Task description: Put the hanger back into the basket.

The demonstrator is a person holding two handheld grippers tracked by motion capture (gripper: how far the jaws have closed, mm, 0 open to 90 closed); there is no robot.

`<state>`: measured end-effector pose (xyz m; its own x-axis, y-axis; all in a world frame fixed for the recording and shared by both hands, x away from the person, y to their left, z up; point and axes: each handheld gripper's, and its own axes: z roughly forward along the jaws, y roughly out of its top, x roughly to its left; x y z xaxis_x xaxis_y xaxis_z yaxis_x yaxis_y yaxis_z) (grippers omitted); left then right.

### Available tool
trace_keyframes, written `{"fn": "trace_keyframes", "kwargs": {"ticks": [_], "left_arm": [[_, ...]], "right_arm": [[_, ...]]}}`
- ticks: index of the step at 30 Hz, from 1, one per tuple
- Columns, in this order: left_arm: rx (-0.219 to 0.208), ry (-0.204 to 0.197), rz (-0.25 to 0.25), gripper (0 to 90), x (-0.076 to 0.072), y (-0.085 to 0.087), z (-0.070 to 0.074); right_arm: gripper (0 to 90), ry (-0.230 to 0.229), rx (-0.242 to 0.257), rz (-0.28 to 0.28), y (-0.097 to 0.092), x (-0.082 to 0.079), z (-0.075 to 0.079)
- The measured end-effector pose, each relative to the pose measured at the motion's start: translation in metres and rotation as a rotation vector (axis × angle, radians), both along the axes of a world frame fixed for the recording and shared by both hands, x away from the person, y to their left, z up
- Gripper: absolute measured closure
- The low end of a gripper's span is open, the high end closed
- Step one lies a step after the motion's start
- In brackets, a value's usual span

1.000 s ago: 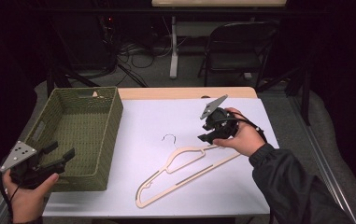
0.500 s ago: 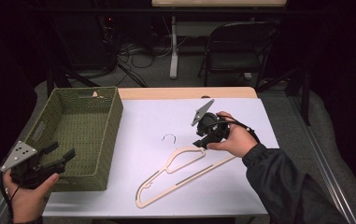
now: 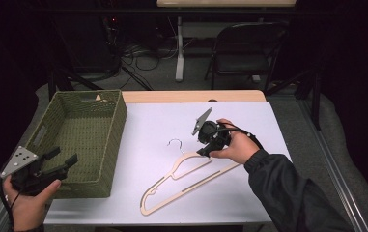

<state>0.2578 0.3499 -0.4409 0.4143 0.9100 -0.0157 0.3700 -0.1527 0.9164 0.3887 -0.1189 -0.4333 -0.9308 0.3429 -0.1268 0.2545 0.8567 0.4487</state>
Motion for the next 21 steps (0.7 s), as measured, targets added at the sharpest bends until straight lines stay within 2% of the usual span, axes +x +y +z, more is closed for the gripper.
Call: {"fn": "trace_keyframes", "kwargs": {"ticks": [7,12,21], "left_arm": [[0.002,0.001,-0.002,31.9,0.0,0.0,0.0],[0.0,0.002,-0.001,31.9,0.0,0.0,0.0],[-0.002,0.001,0.001,31.9,0.0,0.0,0.0]], "right_arm": [[57.1,0.01,-0.039,0.016,0.002,0.003,-0.011],[57.4,0.022,-0.044,0.015,0.003,0.003,-0.016],[57.6,0.033,-0.075,0.054,0.006,0.005,-0.029]]}}
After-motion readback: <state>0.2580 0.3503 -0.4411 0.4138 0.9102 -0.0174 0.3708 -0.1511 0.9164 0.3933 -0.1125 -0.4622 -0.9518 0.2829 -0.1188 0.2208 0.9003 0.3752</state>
